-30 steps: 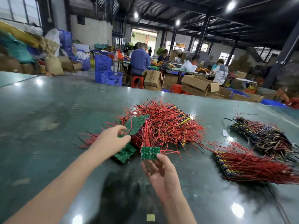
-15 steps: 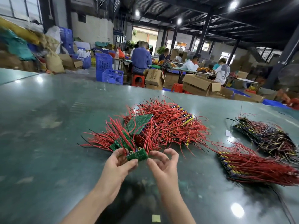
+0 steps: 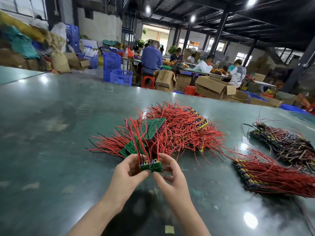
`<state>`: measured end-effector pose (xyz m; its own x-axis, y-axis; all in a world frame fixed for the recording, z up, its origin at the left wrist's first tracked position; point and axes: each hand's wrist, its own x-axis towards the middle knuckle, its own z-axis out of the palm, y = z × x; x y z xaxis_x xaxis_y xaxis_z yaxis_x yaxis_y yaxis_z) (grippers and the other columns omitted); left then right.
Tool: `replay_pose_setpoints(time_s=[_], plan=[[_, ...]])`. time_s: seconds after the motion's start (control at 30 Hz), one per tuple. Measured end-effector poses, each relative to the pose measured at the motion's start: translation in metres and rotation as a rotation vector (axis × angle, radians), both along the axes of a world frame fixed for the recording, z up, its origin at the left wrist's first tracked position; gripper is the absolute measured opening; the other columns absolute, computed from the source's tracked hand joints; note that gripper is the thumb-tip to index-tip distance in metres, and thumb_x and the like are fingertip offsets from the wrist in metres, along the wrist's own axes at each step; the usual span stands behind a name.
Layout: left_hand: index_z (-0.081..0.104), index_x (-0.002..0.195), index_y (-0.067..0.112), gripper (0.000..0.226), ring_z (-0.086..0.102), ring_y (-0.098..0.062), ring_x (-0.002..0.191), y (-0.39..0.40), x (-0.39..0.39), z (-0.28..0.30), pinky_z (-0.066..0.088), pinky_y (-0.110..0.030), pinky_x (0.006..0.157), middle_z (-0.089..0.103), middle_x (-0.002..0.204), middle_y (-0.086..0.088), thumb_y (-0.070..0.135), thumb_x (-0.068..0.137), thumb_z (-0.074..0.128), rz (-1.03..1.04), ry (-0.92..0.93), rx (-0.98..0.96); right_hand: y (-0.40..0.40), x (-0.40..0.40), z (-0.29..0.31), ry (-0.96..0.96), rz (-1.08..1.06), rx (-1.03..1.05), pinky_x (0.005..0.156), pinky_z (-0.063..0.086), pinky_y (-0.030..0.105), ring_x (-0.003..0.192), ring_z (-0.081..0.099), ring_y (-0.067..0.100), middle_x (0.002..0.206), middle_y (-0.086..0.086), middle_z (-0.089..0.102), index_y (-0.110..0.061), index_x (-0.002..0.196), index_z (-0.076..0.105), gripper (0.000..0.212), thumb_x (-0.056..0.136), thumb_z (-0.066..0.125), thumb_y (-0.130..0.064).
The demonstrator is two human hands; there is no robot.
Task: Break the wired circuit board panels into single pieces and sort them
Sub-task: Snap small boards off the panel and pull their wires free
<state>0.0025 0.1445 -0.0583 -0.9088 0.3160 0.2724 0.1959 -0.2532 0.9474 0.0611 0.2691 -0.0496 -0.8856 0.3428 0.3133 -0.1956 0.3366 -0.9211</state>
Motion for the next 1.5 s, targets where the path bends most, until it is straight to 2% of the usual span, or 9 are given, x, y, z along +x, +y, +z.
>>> replay_pose_setpoints(time_s=[0.1,0.2,0.33,0.43,0.53,0.7,0.93,1.23,1.5], plan=[[0.063,0.089,0.012,0.029,0.068,-0.008,0.081,0.000,0.000,-0.003,0.049,-0.013,0.075,0.073,0.086,-0.001,-0.011,0.074,0.071,-0.026,0.015,-0.026,0.001,0.000,0.001,-0.070,0.008,-0.055,0.075,0.051,0.032,0.088,0.060,0.006,0.098,-0.007,0.066,-0.031,0.105,0.058,0.037,0.083,0.063,-0.001],[0.058,0.085,0.011,0.030,0.066,-0.006,0.079,0.001,-0.001,-0.004,0.049,-0.013,0.075,0.071,0.080,0.003,-0.014,0.072,0.071,-0.044,0.004,-0.028,0.002,0.001,0.002,-0.106,0.053,0.082,0.075,0.051,0.030,0.083,0.059,0.004,0.097,-0.008,0.066,-0.036,0.099,0.059,0.036,0.084,0.061,-0.003],[0.062,0.092,0.013,0.033,0.067,-0.005,0.081,-0.002,-0.004,-0.006,0.049,-0.012,0.074,0.074,0.085,0.003,-0.011,0.072,0.072,-0.050,-0.025,-0.008,0.006,0.002,0.008,-0.031,0.034,0.055,0.076,0.051,0.039,0.090,0.063,0.019,0.099,0.005,0.067,-0.030,0.092,0.064,0.032,0.083,0.064,0.001],[0.066,0.096,0.013,0.033,0.069,-0.006,0.084,-0.005,-0.006,-0.005,0.050,-0.012,0.074,0.075,0.091,0.002,-0.009,0.072,0.073,-0.075,-0.035,-0.008,0.009,0.003,0.010,-0.030,0.058,-0.003,0.078,0.052,0.031,0.085,0.067,0.017,0.093,0.002,0.072,-0.027,0.089,0.068,0.030,0.083,0.066,0.003],[0.069,0.092,0.014,0.033,0.069,-0.006,0.083,-0.007,-0.006,-0.003,0.050,-0.012,0.072,0.075,0.090,0.000,-0.011,0.071,0.073,-0.080,-0.053,-0.016,0.008,0.003,0.011,-0.072,0.088,-0.136,0.068,0.052,0.020,0.073,0.064,0.004,0.079,-0.005,0.074,-0.024,0.084,0.071,0.029,0.084,0.064,0.004],[0.072,0.086,0.017,0.035,0.070,-0.005,0.080,-0.008,-0.004,-0.001,0.050,-0.012,0.070,0.076,0.088,0.001,-0.015,0.072,0.071,-0.096,-0.075,-0.051,0.007,0.002,0.009,-0.066,0.037,-0.123,0.063,0.049,0.018,0.063,0.061,0.003,0.069,-0.005,0.071,-0.023,0.077,0.072,0.025,0.083,0.066,0.001],[0.074,0.085,0.016,0.031,0.071,-0.011,0.083,-0.006,-0.003,-0.005,0.055,-0.019,0.073,0.075,0.091,-0.005,-0.012,0.073,0.071,-0.081,-0.112,-0.041,0.006,0.002,0.009,-0.107,0.024,-0.159,0.059,0.050,0.016,0.059,0.060,0.003,0.065,-0.004,0.071,-0.025,0.075,0.074,0.030,0.086,0.062,0.001],[0.070,0.084,0.010,0.021,0.068,-0.017,0.079,-0.006,-0.002,-0.007,0.053,-0.038,0.082,0.074,0.084,-0.009,-0.006,0.073,0.074,-0.008,-0.185,-0.133,0.012,0.001,0.005,-0.197,0.085,-0.113,0.063,0.044,0.022,0.062,0.053,0.008,0.065,-0.001,0.063,-0.010,0.077,0.076,0.020,0.088,0.060,-0.004],[0.066,0.079,0.003,0.018,0.067,-0.008,0.068,-0.002,0.000,-0.011,0.055,-0.022,0.068,0.073,0.073,-0.006,-0.012,0.072,0.072,0.070,-0.205,-0.108,0.004,-0.001,-0.004,-0.133,-0.012,0.009,0.057,0.036,0.022,0.058,0.044,0.005,0.060,-0.002,0.054,0.000,0.075,0.071,0.016,0.087,0.062,-0.005]])
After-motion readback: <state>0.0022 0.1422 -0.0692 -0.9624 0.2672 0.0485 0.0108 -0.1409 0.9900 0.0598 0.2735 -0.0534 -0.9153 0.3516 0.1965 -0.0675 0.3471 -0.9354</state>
